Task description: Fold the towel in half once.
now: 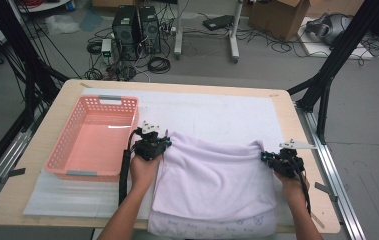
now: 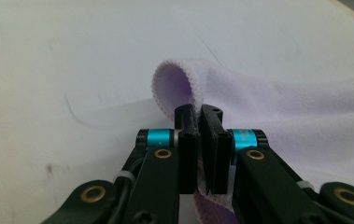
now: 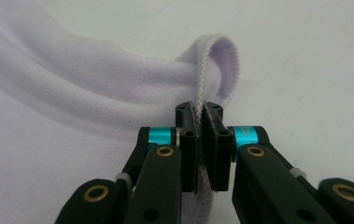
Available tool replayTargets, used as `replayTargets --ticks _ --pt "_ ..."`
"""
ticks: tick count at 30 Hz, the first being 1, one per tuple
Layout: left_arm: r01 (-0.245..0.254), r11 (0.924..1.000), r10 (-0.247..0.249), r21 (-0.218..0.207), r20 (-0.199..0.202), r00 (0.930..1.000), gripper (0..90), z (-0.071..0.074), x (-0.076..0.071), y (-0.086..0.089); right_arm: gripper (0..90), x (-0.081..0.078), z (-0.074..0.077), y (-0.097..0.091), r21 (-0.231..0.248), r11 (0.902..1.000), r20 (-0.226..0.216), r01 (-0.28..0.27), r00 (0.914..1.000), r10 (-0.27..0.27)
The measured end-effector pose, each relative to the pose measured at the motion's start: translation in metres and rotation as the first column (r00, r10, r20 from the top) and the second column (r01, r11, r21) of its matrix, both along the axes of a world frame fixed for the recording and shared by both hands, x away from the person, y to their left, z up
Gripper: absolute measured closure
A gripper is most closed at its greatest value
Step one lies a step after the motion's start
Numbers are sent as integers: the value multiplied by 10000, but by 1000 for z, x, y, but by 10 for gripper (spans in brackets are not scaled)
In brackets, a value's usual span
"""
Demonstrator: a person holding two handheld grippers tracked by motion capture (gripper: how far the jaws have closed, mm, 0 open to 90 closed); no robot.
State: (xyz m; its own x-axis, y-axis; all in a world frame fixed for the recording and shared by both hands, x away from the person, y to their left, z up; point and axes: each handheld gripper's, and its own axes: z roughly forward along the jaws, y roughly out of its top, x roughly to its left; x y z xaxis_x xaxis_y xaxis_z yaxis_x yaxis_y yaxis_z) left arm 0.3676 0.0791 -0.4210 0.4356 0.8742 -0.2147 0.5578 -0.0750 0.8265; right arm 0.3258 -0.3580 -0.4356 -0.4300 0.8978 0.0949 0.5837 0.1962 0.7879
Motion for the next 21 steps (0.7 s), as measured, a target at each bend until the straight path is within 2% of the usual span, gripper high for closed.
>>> replayTargets --ticks 2,4,8,10,12,17,18,19,20,21 --pt "-117 9999 118 -121 45 9999 852 6 10 -1 861 10 5 -4 275 9995 126 154 9998 -158" --pt "-230 9993 234 -295 137 9996 852 10 21 -2 861 20 10 -6 254 9993 303 283 9991 -291" --pt "-348 9989 366 -309 593 9976 851 15 41 -6 860 42 20 -9 563 9970 608 536 9965 -570" --pt "-315 9987 337 -408 540 9980 851 17 51 -5 860 51 23 -10 656 9956 789 669 9943 -721" --pt "-241 9971 287 -726 630 9976 850 17 57 -2 859 62 25 -10 811 9933 734 823 9934 -883" --pt "-364 9968 403 -715 536 9978 849 15 73 3 859 87 22 -6 649 9943 640 848 9940 -889" --pt "-468 9956 522 -806 663 9964 849 14 76 4 859 92 22 -4 590 9948 731 832 9935 -875" --pt "-563 9934 629 -999 649 9959 850 13 79 5 859 97 23 -4 574 9947 651 847 9940 -884" --pt "-596 9922 649 -1099 453 9969 849 13 83 7 858 102 23 -3 573 9946 658 861 9938 -898" --pt "-598 9928 645 -1038 423 9970 849 14 86 8 858 105 24 -2 655 9941 711 870 9933 -916"
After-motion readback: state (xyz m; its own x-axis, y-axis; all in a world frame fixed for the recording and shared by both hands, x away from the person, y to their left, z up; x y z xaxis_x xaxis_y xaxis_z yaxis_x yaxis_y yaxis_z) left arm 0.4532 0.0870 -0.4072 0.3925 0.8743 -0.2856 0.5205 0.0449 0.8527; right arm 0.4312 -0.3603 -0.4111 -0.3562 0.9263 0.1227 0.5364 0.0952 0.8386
